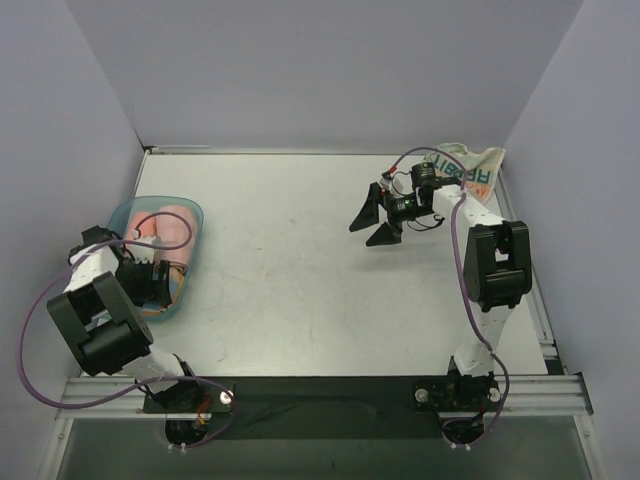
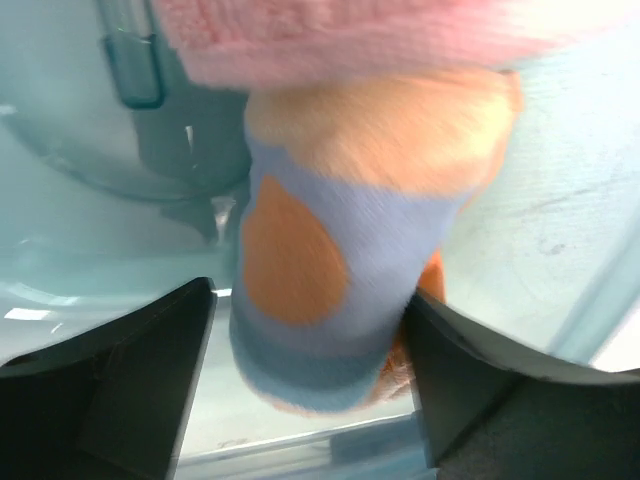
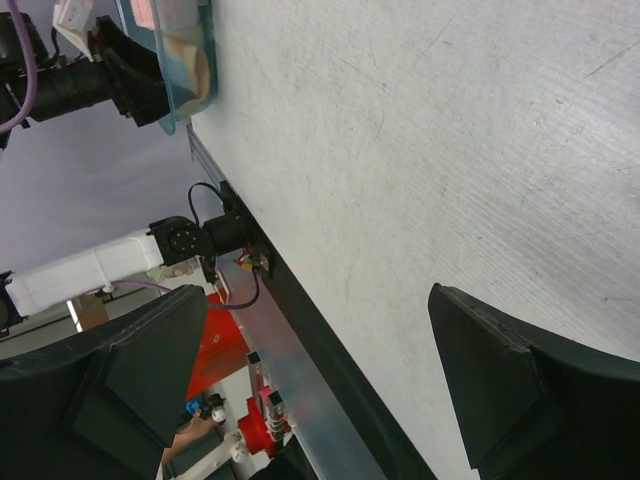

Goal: Roll the towels
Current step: Place the rolled towel into the container, then grab a towel with the right arm

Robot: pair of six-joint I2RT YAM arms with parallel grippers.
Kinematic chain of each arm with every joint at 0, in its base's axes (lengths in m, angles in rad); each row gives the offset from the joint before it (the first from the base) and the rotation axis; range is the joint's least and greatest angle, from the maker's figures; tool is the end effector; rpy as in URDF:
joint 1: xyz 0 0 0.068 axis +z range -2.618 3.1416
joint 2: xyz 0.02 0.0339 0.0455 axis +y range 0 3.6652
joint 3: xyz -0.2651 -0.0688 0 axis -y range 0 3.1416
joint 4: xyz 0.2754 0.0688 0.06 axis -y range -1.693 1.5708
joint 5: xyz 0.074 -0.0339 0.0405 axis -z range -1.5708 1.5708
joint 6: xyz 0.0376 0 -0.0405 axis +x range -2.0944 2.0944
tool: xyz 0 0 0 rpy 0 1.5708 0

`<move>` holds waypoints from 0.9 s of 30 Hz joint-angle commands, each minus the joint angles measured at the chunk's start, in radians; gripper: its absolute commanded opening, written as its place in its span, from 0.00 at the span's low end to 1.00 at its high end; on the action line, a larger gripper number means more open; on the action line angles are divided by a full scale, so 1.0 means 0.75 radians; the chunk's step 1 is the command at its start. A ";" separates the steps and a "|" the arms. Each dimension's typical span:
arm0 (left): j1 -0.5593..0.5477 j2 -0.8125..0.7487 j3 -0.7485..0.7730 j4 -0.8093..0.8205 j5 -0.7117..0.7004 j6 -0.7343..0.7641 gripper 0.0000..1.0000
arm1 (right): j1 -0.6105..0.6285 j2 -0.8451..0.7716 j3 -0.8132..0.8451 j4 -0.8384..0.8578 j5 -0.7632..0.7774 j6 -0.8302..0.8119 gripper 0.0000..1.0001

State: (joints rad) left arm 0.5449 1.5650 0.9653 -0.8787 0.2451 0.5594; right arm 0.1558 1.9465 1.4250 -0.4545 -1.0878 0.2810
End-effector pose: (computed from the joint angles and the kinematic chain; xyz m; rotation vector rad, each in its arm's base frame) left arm 0.2526 0.1424 0.1627 0.0379 2.9253 -0.2358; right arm 0.4267 0.1007 0.1992 -0.2898 2.3897 1.5545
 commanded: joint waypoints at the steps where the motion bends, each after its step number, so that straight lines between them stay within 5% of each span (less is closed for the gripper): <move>1: 0.002 -0.182 0.061 -0.069 -0.006 0.031 0.97 | -0.015 -0.047 0.014 -0.055 0.031 -0.045 1.00; 7: 0.000 -0.329 0.240 -0.219 0.070 0.046 0.97 | -0.058 -0.077 0.135 -0.157 0.184 -0.180 1.00; 12: -0.023 -0.395 0.392 -0.217 0.215 0.023 0.97 | -0.116 -0.049 0.410 -0.294 0.543 -0.364 1.00; 19: -0.358 -0.438 0.511 -0.072 0.193 -0.157 0.97 | -0.195 0.178 0.911 -0.431 1.099 -0.636 1.00; 27: -0.624 -0.373 0.492 0.016 0.123 -0.300 0.97 | -0.273 0.552 1.262 -0.409 1.387 -0.927 1.00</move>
State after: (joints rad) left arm 0.0937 1.2640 1.3144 -0.9203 0.3508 0.4049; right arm -0.0303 2.2688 2.3192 -0.7074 -0.1963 -0.2871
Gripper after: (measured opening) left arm 0.972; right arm 0.999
